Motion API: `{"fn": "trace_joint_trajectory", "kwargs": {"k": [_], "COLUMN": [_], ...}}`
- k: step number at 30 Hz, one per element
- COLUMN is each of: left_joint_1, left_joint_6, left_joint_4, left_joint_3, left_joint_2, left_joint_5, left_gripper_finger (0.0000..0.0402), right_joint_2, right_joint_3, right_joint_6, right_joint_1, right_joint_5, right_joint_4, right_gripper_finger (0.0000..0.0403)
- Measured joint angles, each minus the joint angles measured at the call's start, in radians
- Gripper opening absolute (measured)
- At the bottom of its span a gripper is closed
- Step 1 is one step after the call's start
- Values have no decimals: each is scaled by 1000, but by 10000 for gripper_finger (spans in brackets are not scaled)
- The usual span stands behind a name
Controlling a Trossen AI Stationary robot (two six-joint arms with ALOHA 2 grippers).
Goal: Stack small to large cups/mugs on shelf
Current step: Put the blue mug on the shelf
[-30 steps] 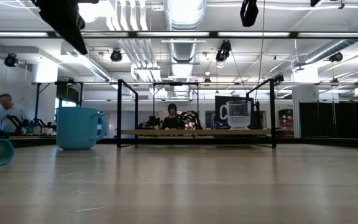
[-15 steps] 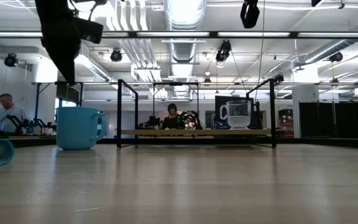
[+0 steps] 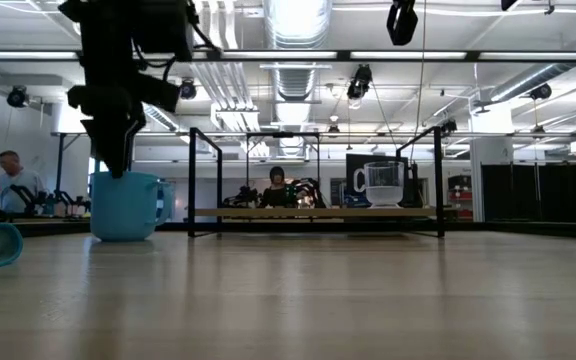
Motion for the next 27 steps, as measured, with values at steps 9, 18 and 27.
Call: {"fn": "trace_joint_trajectory", "kwargs": {"k": [9,18,27], "left_joint_1": [11,12,-10], "left_joint_6": [59,48,-54], "left_joint_4": [13,1,-53], "left_joint_3": [2,14,239], "left_joint_2": [57,76,35], "left_joint_5": [-31,66,145], "left_gripper_finger": [91,6,1], "right_joint_2": [0,0,0], "right_joint_3": [0,0,0], "right_joint_6": [0,0,0], "right_joint_1": [0,0,0], "right_joint_5": [0,0,0], "right_joint_4": [0,0,0], "right_gripper_finger": [52,52,52]}}
